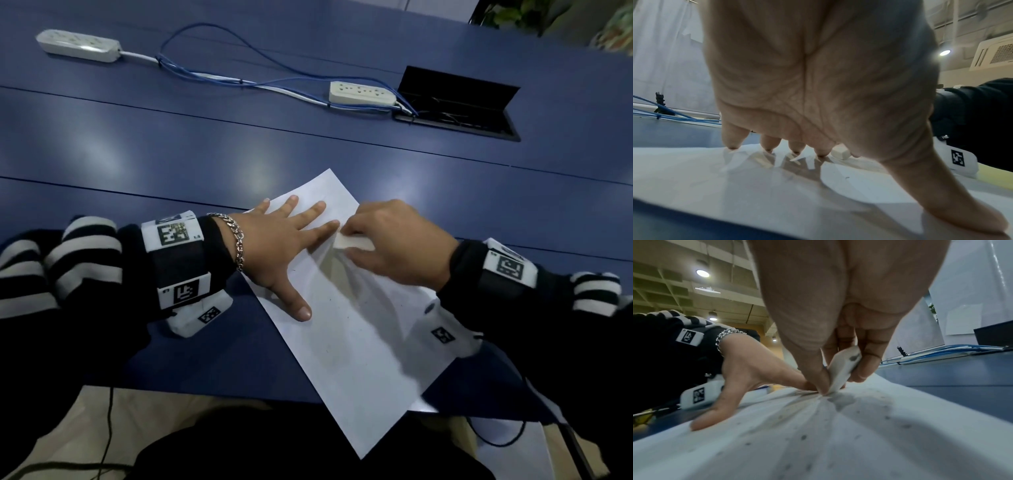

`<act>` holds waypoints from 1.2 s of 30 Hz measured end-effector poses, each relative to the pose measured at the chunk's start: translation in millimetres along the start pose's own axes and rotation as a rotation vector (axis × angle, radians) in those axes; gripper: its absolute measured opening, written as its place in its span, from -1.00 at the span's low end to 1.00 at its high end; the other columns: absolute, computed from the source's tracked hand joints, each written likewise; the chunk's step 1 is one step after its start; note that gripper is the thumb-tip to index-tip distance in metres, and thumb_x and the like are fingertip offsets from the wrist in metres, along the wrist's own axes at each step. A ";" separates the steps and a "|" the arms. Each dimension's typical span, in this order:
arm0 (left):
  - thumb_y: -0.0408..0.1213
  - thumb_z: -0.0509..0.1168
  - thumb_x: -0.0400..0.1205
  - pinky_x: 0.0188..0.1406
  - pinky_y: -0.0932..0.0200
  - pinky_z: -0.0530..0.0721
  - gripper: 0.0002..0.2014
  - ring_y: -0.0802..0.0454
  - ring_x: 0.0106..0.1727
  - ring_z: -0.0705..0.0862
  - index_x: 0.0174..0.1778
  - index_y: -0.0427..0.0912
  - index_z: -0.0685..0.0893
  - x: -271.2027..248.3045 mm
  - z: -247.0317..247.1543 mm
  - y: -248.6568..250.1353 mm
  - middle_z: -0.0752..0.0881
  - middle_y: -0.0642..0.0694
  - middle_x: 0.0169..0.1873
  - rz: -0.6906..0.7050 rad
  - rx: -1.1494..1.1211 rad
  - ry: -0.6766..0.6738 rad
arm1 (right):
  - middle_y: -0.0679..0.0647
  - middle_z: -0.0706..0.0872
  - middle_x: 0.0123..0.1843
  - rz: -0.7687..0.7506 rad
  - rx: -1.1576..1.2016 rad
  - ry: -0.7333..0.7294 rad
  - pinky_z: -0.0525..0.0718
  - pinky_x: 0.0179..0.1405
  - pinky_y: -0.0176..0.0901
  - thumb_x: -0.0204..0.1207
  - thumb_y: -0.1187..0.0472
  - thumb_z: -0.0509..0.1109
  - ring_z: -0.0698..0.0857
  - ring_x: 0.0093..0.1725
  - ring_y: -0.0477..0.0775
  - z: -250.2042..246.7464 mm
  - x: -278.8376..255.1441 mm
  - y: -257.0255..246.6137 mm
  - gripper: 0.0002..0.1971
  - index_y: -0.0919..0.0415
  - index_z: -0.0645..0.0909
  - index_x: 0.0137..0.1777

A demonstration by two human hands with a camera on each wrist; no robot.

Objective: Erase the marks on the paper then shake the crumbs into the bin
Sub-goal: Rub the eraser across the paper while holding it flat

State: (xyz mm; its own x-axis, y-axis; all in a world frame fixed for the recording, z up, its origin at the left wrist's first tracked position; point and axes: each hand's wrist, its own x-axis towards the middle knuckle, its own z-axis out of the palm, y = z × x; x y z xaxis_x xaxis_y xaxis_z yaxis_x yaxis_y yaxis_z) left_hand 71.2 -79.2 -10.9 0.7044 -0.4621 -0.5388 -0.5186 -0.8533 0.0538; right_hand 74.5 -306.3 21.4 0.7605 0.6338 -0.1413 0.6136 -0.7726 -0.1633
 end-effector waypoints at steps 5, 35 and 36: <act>0.77 0.35 0.09 0.74 -0.51 -0.22 0.54 -0.24 0.82 -0.41 0.73 0.30 -0.53 0.6 1.0 0.0 -0.54 0.11 0.76 0.005 -0.010 0.004 | -0.10 0.69 -0.10 -0.189 0.022 -0.159 0.69 -0.04 0.03 0.57 -0.21 0.34 0.67 -0.08 0.01 -1.0 -14.9 -15.4 -0.69 -0.02 0.76 0.01; 0.69 0.49 0.07 0.78 -0.33 -0.24 0.54 -0.13 0.82 -0.29 0.77 0.37 -0.40 -16.6 -8.8 -18.6 -0.30 0.07 0.79 0.048 0.034 0.035 | -0.13 0.77 0.16 0.126 0.030 -0.054 0.66 0.21 -0.05 0.57 -0.14 0.45 0.69 0.17 0.00 -9.4 -30.8 22.7 -0.68 -0.03 0.75 0.24; 0.68 0.50 0.07 0.76 -0.39 -0.33 0.57 -0.12 0.81 -0.44 0.74 0.37 -0.48 -15.2 -7.6 -21.0 -0.48 0.15 0.76 0.059 0.029 -0.013 | -0.13 0.77 0.16 0.112 0.025 -0.060 0.66 0.22 -0.07 0.57 -0.14 0.46 0.69 0.18 -0.01 -10.9 -27.4 21.1 -0.67 -0.03 0.75 0.24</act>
State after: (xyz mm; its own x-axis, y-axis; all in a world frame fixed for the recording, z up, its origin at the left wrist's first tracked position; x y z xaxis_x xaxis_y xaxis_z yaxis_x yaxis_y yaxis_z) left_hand 75.1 -56.0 2.6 0.6657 -0.5083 -0.5463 -0.5733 -0.8170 0.0616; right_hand 68.8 -340.4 32.5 0.8097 0.5450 -0.2177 0.5191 -0.8381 -0.1675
